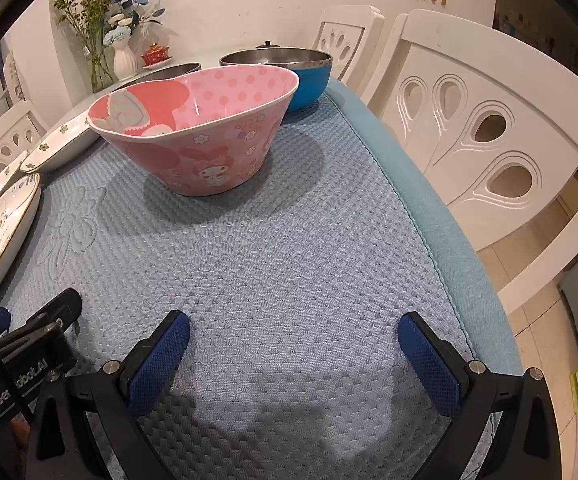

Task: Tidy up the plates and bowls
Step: 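Raise both tools and bring them over the table toward the plates, then move both grippers toward the rim of the blue-leaf Sunflower plate, then close the left gripper on the Sunflower plate rim while the right gripper also grips it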

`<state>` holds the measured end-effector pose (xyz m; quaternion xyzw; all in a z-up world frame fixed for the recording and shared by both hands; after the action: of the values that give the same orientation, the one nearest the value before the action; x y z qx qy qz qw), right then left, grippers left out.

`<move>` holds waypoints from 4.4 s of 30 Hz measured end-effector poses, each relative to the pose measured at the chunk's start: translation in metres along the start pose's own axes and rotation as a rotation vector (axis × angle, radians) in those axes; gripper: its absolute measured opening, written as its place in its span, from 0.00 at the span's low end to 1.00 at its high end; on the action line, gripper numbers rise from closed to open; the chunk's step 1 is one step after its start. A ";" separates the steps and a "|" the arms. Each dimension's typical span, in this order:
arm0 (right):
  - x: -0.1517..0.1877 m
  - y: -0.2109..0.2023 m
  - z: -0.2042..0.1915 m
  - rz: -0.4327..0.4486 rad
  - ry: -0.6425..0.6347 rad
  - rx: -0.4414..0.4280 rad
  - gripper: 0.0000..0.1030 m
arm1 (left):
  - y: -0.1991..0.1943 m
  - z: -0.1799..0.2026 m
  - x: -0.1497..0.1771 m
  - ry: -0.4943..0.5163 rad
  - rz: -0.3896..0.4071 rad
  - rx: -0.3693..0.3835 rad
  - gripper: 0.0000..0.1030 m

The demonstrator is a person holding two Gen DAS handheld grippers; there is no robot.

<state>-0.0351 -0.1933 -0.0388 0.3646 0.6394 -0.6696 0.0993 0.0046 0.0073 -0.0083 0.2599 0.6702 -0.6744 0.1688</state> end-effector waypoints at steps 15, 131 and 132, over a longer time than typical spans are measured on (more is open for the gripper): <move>0.024 -0.046 -0.025 -0.303 -0.050 -0.051 0.98 | -0.083 -0.048 0.005 0.114 0.117 -0.086 0.99; -0.061 0.039 -0.271 -0.349 -0.118 -0.344 0.40 | 0.050 -0.239 -0.094 0.025 -0.143 0.257 0.35; -0.062 0.039 -0.269 -0.362 -0.091 -0.356 0.40 | 0.050 -0.241 -0.094 0.007 -0.150 0.270 0.35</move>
<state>0.1299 0.0292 -0.0090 0.1904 0.7970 -0.5691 0.0690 0.1391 0.2324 0.0133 0.2318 0.5916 -0.7681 0.0792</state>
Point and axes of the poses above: each gripper's, at about its wrist camera, not at the fingertips, and y roughly the way its jaws point, z to its right, x to its underside, the point moved 1 cm from there along y, roughly the way its jaws point, and after that the axes turned 6 degrees about y, right-handed, at the moved point
